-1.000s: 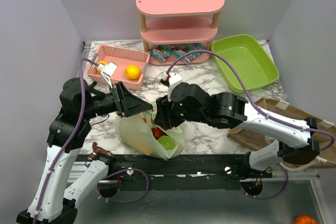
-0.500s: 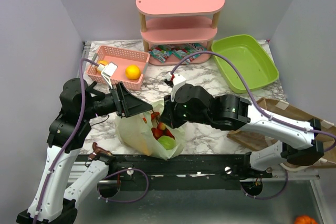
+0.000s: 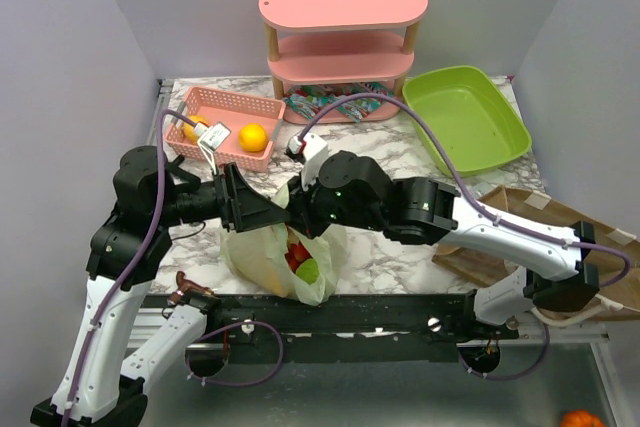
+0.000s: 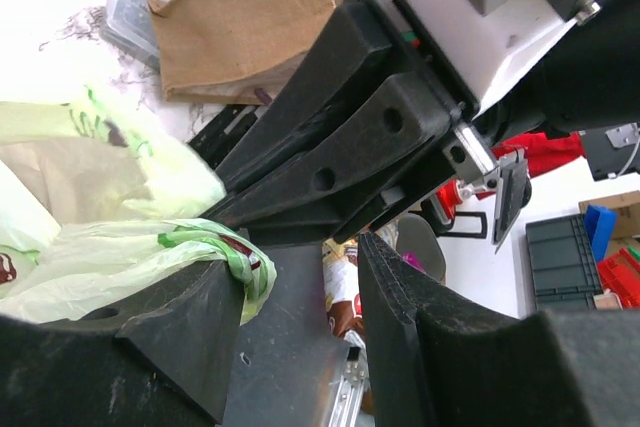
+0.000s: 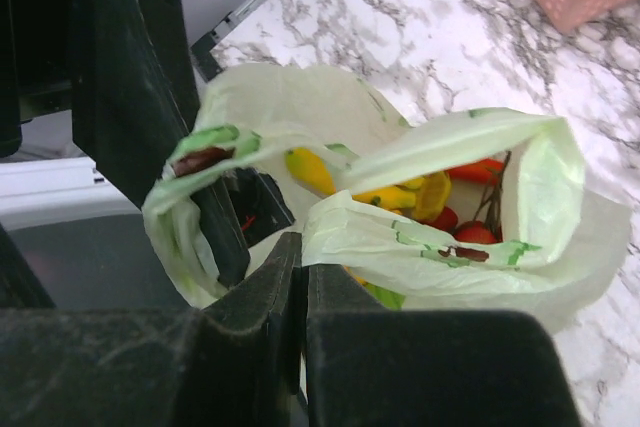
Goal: Place the food into the grocery bag and tie it
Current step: Tie the grocery bag at the center of the board.
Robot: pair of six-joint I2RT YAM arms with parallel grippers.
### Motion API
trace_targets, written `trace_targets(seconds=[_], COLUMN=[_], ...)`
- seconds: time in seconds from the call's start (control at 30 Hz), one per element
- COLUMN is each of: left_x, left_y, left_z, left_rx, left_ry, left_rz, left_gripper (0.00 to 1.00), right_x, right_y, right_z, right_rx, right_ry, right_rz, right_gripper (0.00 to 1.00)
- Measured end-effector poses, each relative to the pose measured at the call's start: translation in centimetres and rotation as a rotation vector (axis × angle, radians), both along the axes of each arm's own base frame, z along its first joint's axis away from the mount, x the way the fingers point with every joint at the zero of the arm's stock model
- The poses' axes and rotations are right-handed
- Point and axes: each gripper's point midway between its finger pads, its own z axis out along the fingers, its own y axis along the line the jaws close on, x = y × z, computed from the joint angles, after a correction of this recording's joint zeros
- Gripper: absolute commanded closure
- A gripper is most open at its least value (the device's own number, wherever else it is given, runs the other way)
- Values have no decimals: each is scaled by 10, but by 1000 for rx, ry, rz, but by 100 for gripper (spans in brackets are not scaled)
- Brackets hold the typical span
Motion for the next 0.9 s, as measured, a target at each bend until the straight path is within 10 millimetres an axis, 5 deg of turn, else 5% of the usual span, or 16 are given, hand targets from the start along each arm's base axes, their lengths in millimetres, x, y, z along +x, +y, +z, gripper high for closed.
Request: trace_targets(seconds=[0.27, 0.5, 0.73, 0.9], left_x=[-16, -28, -30, -23], left_y=[1, 5, 13, 22], left_z=[-2, -8, -19, -32], left_rx=[-6, 10, 79, 146], left_ry=[13, 29, 6, -45], left_rz=[-48, -59, 1, 65], left_gripper=[40, 24, 27, 33], right_x=[-18, -29, -35, -57], right_y=[29, 33, 29, 25], right_z=[-13, -21, -23, -15], right_rx=[5, 44, 51, 74], right_ry=[26, 50, 52, 75], right_rz=[188, 283, 307, 391], right_gripper=[98, 98, 98, 98])
